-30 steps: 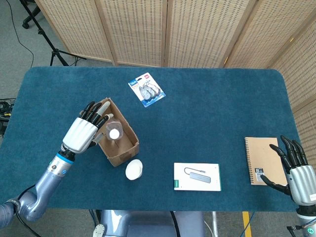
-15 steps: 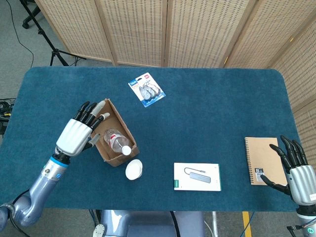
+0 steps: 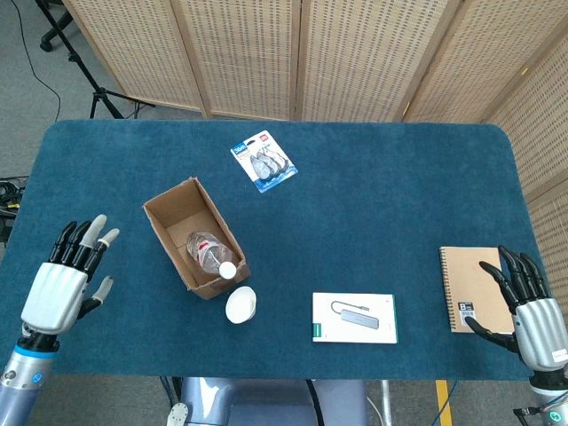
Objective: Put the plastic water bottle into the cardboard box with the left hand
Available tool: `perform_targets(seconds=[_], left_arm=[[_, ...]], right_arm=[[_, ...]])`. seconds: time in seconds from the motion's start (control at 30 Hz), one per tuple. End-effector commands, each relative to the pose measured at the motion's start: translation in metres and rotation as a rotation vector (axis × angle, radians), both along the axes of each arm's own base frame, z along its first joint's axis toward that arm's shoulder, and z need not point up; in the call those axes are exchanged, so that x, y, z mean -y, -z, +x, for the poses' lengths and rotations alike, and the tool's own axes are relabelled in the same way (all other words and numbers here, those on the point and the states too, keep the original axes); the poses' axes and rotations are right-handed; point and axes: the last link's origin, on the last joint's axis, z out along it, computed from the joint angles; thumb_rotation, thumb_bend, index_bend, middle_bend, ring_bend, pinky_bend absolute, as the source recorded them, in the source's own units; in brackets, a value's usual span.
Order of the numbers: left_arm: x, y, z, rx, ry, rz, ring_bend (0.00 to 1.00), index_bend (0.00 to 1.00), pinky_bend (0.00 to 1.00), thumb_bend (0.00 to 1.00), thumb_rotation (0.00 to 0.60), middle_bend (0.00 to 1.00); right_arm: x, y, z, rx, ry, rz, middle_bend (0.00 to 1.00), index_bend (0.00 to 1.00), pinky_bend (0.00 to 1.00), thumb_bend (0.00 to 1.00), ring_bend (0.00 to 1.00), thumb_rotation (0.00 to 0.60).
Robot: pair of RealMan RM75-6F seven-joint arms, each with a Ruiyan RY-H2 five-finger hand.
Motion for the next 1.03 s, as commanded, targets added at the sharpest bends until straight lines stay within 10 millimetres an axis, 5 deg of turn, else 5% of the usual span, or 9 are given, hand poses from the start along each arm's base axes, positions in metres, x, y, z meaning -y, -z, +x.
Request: perform_targets(seconds=[0.03,0.27,0.6,1.03], left_arm=[[0.02,0.005,-0.014,0.01,-0.043,-0.027,0.0,0.07,0.01,0.38,0.6,0.0],[0.042,0.018,-0.034,-0.062,-0.12,-0.026,0.0,0.02,0.0,0.37,0.6,0.0],[0.041,0.03,-0.043,-0.045,-0.125,-0.032,0.0,0.0,0.0,0.03,0.6,0.0],[0.04,0.031,-0.042,-0.04,-0.117,-0.018,0.0,0.0,0.0,0.03,0.6,0.0]], right_arm=[[0.0,0.001,0.001,-0.002,-0.004,0.002,0.0,0.15,0.0,0.13,0.0,0.6],[-0.001,0.001,0.001,-0.003,-0.007,0.003,0.0,0.15,0.0,0.13,0.0,0.6],[0.0,0.003,0.003,-0.008,-0.013,0.01,0.0,0.15,0.0,0.13,0.0,0.6],[0.001,0.004,0.002,-0.011,-0.008,0.016,0.0,0.15,0.0,0.13,0.0,0.6]])
